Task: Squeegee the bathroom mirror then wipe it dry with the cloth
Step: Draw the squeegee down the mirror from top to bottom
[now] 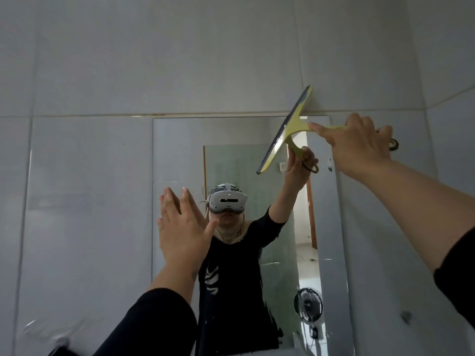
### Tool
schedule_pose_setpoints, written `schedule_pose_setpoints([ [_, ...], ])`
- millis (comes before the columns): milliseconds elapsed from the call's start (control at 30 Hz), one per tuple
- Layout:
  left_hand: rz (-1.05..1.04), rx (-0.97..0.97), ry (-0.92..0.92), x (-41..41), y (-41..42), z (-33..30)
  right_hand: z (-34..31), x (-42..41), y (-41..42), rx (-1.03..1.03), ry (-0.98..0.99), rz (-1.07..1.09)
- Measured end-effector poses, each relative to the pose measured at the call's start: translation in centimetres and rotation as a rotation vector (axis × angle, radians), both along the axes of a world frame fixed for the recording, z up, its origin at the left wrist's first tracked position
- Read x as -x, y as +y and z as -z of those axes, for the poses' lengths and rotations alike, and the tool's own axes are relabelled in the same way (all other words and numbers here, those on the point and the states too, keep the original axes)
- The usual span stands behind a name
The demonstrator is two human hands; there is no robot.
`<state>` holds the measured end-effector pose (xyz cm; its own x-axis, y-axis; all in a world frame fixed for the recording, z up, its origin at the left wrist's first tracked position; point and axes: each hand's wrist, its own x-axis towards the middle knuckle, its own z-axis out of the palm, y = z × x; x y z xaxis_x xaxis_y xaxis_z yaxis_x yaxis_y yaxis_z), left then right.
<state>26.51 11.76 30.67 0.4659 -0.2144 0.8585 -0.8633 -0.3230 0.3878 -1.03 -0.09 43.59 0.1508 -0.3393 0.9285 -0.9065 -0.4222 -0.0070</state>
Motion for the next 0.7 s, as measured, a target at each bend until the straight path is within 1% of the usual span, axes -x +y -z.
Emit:
schedule_pose_setpoints([
  [67,0.006,0.005,-0.008,0.0,0.1,0.0,0.6,0.9,-0.6,-0.072,-0.046,-0.018],
  [167,0.015,0.007,-0.003,0.0,0.1,0.1,1.6,1.2,-0.7,-0.157,-0.111,-0.125],
  [267,0.017,0.003,0.007,0.1,0.2,0.0,2.5,0.4,-0.5,-0.167,-0.135,-0.173],
  [367,0.021,0.000,0.010,0.1,0.2,0.1,3.8,-0.5,-0.1,-0.166,-0.199,-0.230],
  [533,0.020,0.001,0.009,0.0,0.3,0.1,6.5,-3.7,1.7,-0.330,-0.460,-0.515],
  [700,0.034,-0.006,0.025,0.1,0.4,0.1,8.3,-7.2,4.5,-0.338,-0.623,-0.665],
])
